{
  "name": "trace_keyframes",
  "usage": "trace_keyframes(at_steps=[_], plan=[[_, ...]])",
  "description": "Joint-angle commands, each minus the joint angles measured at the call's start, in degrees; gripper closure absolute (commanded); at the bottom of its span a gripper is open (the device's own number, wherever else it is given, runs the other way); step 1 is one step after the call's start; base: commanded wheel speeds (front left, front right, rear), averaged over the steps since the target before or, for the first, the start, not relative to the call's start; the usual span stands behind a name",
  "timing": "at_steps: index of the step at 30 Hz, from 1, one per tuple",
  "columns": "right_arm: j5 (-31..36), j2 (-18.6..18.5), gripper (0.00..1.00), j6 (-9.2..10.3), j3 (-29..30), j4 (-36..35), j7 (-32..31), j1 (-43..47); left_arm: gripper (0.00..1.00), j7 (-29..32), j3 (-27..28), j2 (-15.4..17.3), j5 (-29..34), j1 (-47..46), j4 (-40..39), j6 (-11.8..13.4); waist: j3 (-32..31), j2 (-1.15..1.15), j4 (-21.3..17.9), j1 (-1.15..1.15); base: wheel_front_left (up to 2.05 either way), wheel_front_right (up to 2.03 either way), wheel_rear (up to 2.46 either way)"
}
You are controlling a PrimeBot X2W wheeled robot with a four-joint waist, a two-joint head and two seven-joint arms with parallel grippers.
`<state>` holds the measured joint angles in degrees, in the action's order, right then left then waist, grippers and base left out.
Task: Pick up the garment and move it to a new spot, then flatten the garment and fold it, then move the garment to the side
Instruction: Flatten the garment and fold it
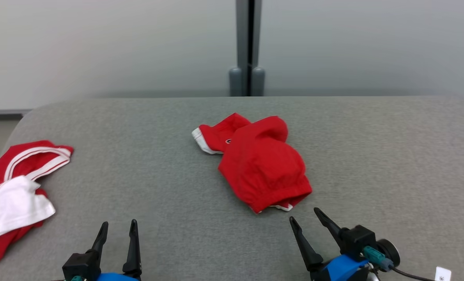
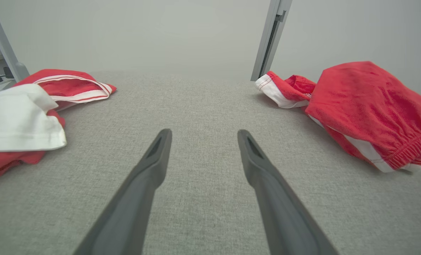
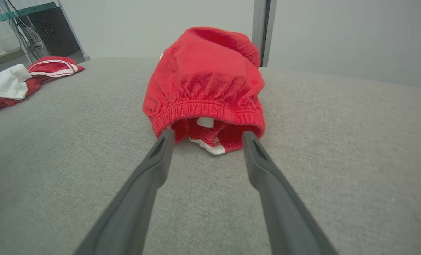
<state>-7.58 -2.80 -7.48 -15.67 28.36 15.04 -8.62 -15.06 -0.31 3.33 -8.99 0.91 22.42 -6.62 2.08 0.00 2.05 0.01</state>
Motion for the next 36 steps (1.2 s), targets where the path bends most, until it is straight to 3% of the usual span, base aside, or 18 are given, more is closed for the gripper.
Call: trace_keyframes(at_steps=[1,9,16,17,18,19,26,36], plan=[[-0.6,-0.2,0.00,-0.03,-1.0,0.6,0.2,-1.7,0.00,-0.2,0.1,0.1,0.2,-1.2,0.3,-0.4,2.0,0.00,2.6,-0.01,0.00,0.00,0.00],[-2.1,-0.2,0.00,-0.03,-2.6,4.4,0.2,-5.2,0.00,-0.2,0.0,0.6,0.2,-3.1,1.0,-1.0,5.3,0.00,8.6,-0.01,0.00,0.00,0.00],[-2.2,-0.2,0.01,-0.03,-2.8,6.2,0.2,-6.8,0.00,-0.2,-1.5,1.3,-1.3,-3.7,0.8,-0.9,6.9,0.00,10.8,-0.01,0.00,0.00,0.00],[-2.3,-0.2,0.30,-0.03,-2.9,6.2,0.2,-6.9,0.00,-0.2,-1.6,1.4,-1.5,-3.7,0.8,-0.9,7.0,0.00,10.8,-0.01,0.00,0.00,0.00],[-2.6,-0.2,0.68,-0.03,-3.0,6.1,0.2,-7.1,0.00,-0.2,-1.8,1.4,-1.6,-3.8,0.8,-0.9,7.1,0.00,10.8,-0.01,0.00,0.00,0.00],[-3.1,-0.2,1.00,-0.03,-3.0,5.6,0.2,-7.4,0.00,-0.2,-1.9,1.4,-1.7,-3.9,0.9,-0.9,7.2,0.00,10.7,-0.01,0.00,0.00,0.00],[-5.8,-0.2,1.00,-0.03,-1.2,-0.3,0.2,-10.6,0.00,-0.2,-3.2,1.4,-2.3,-4.8,1.2,-0.9,6.5,0.00,9.4,-0.01,0.00,0.00,0.00],[0.4,-0.2,1.00,-0.03,3.8,-3.9,0.2,-23.4,0.00,-0.2,-4.9,0.7,-2.1,-3.1,2.2,-0.9,2.7,0.00,9.9,-0.01,0.00,0.00,0.00]])
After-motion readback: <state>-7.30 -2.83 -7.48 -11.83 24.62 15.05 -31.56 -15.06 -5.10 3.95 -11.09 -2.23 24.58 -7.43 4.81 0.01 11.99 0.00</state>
